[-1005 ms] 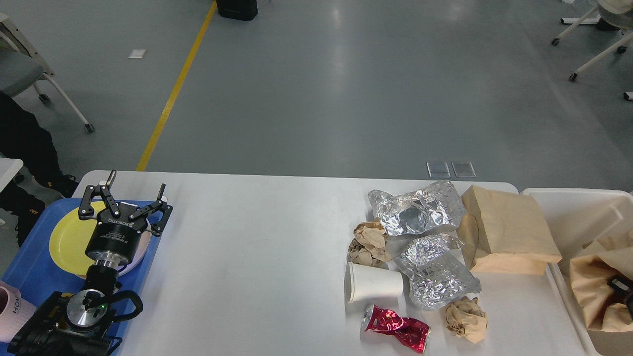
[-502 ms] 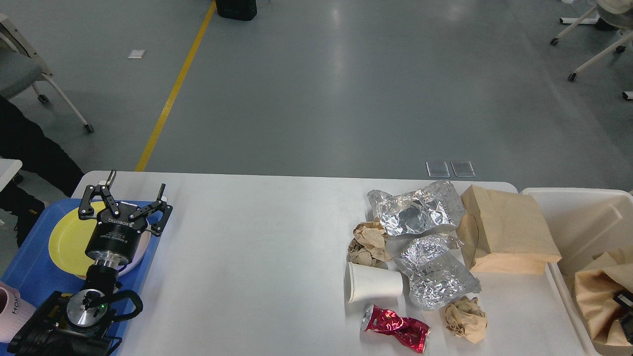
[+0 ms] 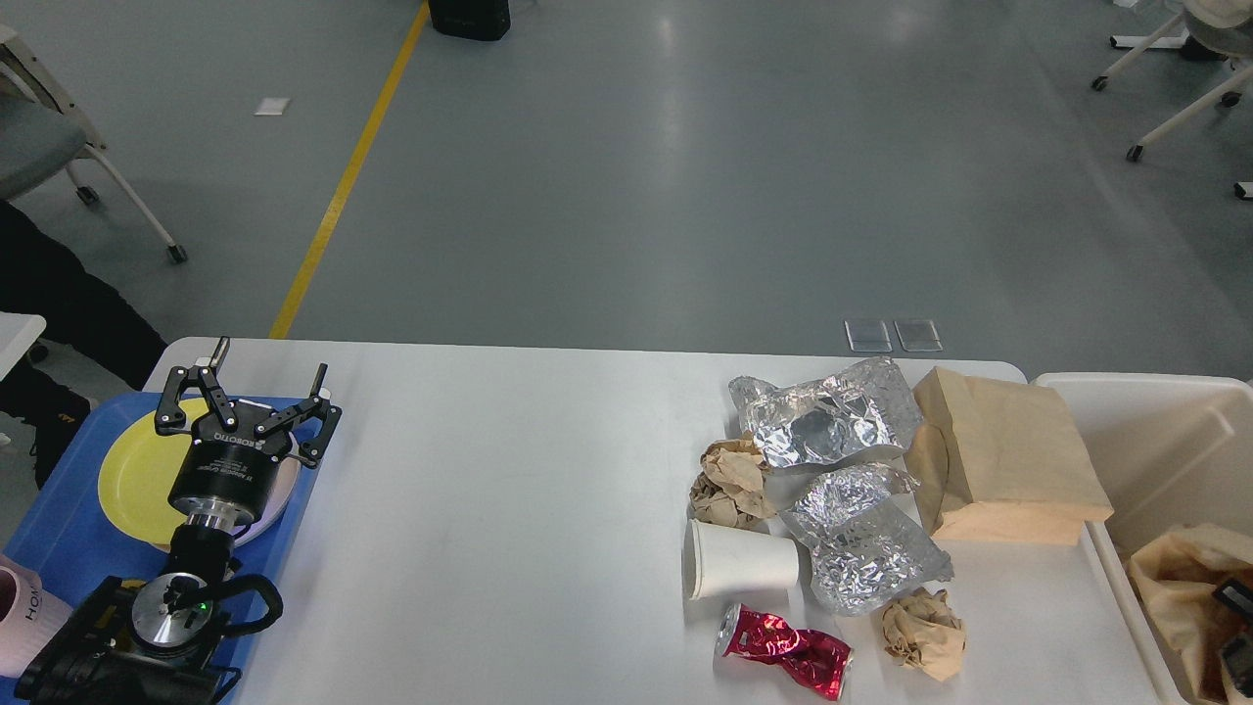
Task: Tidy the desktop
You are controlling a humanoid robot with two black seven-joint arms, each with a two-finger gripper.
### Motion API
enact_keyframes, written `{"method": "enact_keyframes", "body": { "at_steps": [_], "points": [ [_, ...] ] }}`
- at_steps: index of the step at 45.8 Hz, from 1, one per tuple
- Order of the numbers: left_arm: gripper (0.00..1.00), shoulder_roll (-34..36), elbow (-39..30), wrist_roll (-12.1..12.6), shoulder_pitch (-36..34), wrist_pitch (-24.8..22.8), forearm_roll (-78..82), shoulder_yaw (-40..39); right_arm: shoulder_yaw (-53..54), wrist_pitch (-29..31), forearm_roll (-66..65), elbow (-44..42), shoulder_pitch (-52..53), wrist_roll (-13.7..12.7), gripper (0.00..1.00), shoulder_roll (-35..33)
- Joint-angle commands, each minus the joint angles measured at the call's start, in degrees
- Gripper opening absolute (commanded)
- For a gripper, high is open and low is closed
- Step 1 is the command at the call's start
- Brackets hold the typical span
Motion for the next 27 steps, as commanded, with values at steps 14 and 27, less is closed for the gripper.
{"method": "enact_keyframes", "body": {
  "at_steps": [14,27],
  "points": [
    [0.97,0.0,0.0,0.0,0.0,0.0,0.0,0.0,0.1,0.5,-0.1,1.8,3.2,0.0,1.00,-2.9],
    [0.97,0.0,0.0,0.0,0.0,0.0,0.0,0.0,-1.6,8.3,-9.6,20.3,21.9,-1.7,1.00,-14.2]
  ]
}}
